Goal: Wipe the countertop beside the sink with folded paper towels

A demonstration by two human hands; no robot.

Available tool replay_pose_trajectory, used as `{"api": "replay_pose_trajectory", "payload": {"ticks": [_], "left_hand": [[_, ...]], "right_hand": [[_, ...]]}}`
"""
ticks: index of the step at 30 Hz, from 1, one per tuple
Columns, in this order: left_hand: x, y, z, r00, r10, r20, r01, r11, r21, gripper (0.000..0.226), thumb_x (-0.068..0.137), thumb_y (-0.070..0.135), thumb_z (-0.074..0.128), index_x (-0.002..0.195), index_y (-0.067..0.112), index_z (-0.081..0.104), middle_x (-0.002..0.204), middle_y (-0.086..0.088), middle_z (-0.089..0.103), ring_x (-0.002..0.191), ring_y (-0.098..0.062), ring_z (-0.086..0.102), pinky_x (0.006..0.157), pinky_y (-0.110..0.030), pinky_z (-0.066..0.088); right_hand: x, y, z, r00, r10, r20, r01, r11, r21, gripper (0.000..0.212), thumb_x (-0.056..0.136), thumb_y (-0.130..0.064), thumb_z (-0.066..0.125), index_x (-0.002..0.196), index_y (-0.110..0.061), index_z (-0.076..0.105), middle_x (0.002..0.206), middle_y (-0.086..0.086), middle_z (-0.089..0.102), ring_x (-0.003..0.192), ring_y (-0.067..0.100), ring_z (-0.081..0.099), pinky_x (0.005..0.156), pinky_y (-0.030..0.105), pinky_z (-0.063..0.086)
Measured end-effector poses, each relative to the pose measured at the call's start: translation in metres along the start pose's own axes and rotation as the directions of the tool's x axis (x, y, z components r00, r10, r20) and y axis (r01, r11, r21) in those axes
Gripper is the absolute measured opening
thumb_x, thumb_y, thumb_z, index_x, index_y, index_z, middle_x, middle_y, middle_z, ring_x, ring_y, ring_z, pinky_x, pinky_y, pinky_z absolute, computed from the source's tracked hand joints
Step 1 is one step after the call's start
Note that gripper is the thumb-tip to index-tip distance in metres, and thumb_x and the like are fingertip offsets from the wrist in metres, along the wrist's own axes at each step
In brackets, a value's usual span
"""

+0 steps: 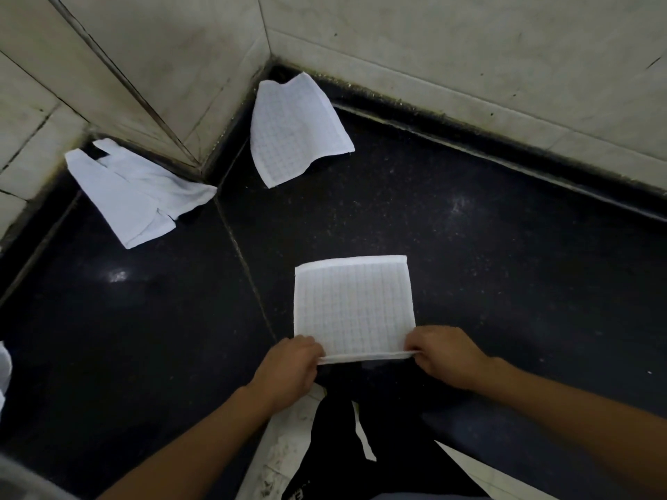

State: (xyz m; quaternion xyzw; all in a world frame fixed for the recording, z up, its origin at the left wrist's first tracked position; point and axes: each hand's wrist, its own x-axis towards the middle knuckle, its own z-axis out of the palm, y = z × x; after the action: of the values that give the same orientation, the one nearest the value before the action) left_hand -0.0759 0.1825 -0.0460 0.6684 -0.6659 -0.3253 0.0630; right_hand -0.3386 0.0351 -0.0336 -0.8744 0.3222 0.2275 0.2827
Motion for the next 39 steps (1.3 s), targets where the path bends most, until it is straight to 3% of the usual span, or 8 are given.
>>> {"api": "replay_pose_trajectory", "payload": {"ticks": [7,17,22,26,28,31,35,39], "left_hand": [[0.046,-0.019,-0.076,0.94,-0.301,-0.161,0.231,0.909,-0.348,0.012,0.084,0.009,0.067,0.093,0.013,0.074,0.079,0.005,0.065,0.067,0.0,0.056,0.065,-0.016,0.042],[0.117,-0.05,-0.072,0.827,-0.558,-0.066,0.503,0.788,-0.355,0.008,0.081,0.011,0.073,0.076,0.013,0.065,0.07,-0.009,0.067,0.063,-0.023,0.067,0.067,-0.039,0.059],[0.111,-0.05,-0.071,0.853,-0.51,-0.114,0.479,0.85,-0.219,0.015,0.081,0.02,0.071,0.092,0.013,0.063,0.081,-0.004,0.064,0.074,-0.021,0.063,0.069,-0.038,0.056],[0.088,-0.029,-0.067,0.921,-0.212,-0.328,0.226,0.974,0.007,0.015,0.084,0.016,0.066,0.098,0.013,0.062,0.094,-0.004,0.058,0.084,-0.02,0.056,0.065,-0.035,0.05],[0.077,-0.02,-0.052,0.955,-0.105,-0.276,0.129,0.989,0.068,0.006,0.084,0.012,0.064,0.09,0.011,0.065,0.09,-0.004,0.06,0.082,-0.022,0.057,0.062,-0.035,0.05],[0.055,-0.022,-0.027,0.973,-0.142,-0.181,0.155,0.986,0.064,0.009,0.089,0.015,0.057,0.083,0.011,0.063,0.085,-0.003,0.058,0.077,-0.022,0.058,0.058,-0.034,0.047],[0.037,-0.041,-0.016,0.949,-0.212,-0.235,0.216,0.976,-0.008,0.007,0.087,0.018,0.063,0.082,0.013,0.061,0.082,0.001,0.056,0.072,-0.018,0.057,0.055,-0.034,0.048],[0.039,-0.041,-0.021,0.947,-0.028,-0.32,0.08,0.985,0.151,0.01,0.076,0.012,0.075,0.079,0.012,0.066,0.086,-0.001,0.057,0.077,-0.018,0.056,0.051,-0.027,0.046]], "right_hand": [[0.033,0.017,-0.067,0.942,0.28,-0.186,-0.183,0.891,0.415,0.012,0.085,-0.031,0.07,0.096,-0.027,0.07,0.086,-0.009,0.065,0.08,0.01,0.061,0.074,0.033,0.053],[0.102,0.021,-0.078,0.883,0.414,-0.22,-0.35,0.894,0.28,0.02,0.086,-0.036,0.066,0.103,-0.024,0.063,0.1,0.001,0.067,0.091,0.022,0.061,0.076,0.034,0.05],[0.098,0.02,-0.075,0.873,0.385,-0.3,-0.354,0.922,0.156,0.027,0.089,-0.035,0.063,0.111,-0.022,0.058,0.107,0.001,0.062,0.095,0.024,0.06,0.075,0.035,0.049],[0.079,0.0,-0.062,0.822,0.071,-0.565,-0.084,0.996,0.003,0.019,0.083,-0.021,0.069,0.1,-0.016,0.064,0.097,0.004,0.059,0.084,0.023,0.06,0.059,0.032,0.049],[0.071,-0.015,-0.046,0.875,-0.015,-0.484,0.015,1.0,-0.006,0.013,0.086,-0.02,0.066,0.098,-0.016,0.065,0.095,0.003,0.061,0.08,0.023,0.062,0.058,0.033,0.049],[0.06,-0.015,-0.022,0.964,0.059,-0.258,-0.046,0.997,0.055,0.016,0.094,-0.024,0.053,0.1,-0.014,0.064,0.1,0.004,0.061,0.087,0.026,0.061,0.07,0.039,0.051],[0.045,0.011,-0.018,0.947,0.188,-0.259,-0.166,0.981,0.105,0.016,0.093,-0.025,0.056,0.099,-0.015,0.068,0.102,0.002,0.063,0.091,0.023,0.062,0.079,0.037,0.05],[0.048,0.013,-0.032,0.923,0.271,-0.275,-0.25,0.962,0.11,0.02,0.093,-0.034,0.057,0.099,-0.017,0.065,0.1,0.001,0.061,0.087,0.02,0.061,0.076,0.036,0.051]]}}
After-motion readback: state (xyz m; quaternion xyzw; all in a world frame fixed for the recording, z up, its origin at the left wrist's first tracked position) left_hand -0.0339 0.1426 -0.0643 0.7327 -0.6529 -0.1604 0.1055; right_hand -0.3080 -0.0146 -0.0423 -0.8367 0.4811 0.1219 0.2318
